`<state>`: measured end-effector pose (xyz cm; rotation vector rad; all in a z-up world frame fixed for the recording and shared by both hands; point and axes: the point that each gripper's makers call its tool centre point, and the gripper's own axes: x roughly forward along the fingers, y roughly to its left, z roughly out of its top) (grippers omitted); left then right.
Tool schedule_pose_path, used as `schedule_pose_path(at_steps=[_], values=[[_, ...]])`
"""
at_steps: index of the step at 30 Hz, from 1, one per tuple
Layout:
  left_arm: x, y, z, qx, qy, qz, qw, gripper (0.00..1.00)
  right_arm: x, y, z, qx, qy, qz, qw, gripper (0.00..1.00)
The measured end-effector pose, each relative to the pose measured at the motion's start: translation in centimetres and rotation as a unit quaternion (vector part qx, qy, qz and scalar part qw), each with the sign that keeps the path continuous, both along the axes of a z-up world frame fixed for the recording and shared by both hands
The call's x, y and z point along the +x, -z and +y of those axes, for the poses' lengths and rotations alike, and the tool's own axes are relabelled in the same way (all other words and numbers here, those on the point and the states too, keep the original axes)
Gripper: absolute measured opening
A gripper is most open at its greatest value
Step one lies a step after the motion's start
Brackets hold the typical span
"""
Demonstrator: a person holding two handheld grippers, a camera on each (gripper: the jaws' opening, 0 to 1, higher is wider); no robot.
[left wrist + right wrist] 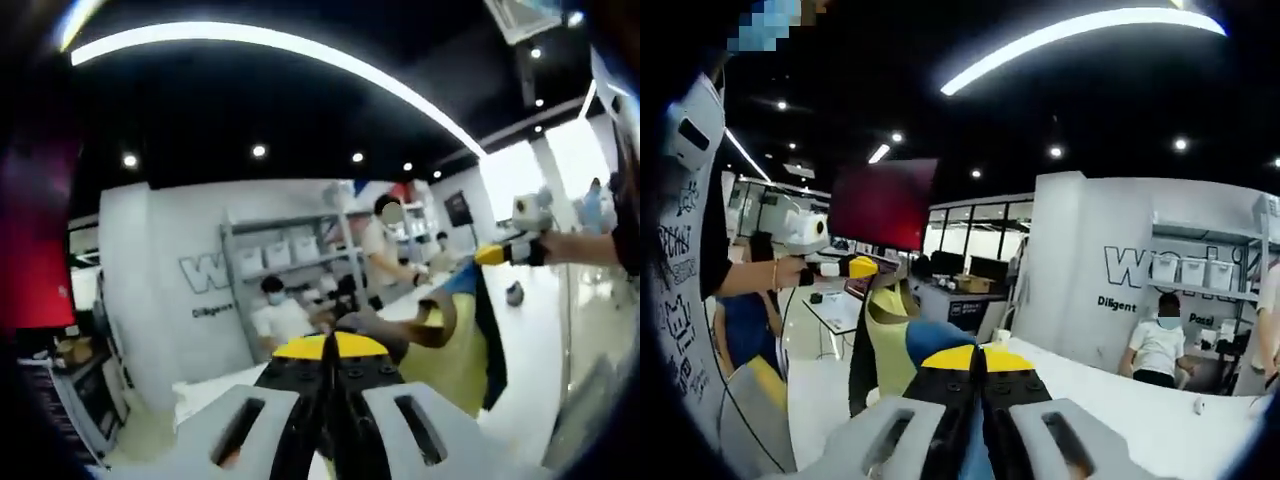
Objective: Fold the garment on the visible template until the final outline fits inside the template.
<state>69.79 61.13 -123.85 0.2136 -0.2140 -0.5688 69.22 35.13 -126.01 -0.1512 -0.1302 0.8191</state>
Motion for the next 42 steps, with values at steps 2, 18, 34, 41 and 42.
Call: schedule_pose_path(at_steps=[2, 18, 34, 41, 42], values=[[-0.7, -1.4, -0.3, -0.009, 0.004, -0.014, 0.9999, 0.0, -0.4, -0.8, -0.1, 0.004, 0.001, -0.011, 0.9999, 0.0], [-3.1, 2.2, 0.1, -0.052, -0.03, 0.017, 0.998, 0.0, -1.7, 2.1, 0.2, -0.004, 0.046, -0.006, 0.9989, 0.0], [4.0, 9.5, 1.7, -0.03, -0.057, 0.09, 0.9938, 0.0, 3.0, 9.3, -0.1, -0.047, 0.079, 0.059, 0.994, 0.0], [7.5, 12.2, 1.6, -0.018, -0.068, 0.11, 0.9914, 0.0, 6.6, 12.2, -0.4, -0.075, 0.097, 0.076, 0.9895, 0.0], [7.7, 12.3, 1.6, -0.019, -0.07, 0.112, 0.991, 0.0, 6.7, 12.3, -0.4, -0.076, 0.097, 0.076, 0.9894, 0.0]])
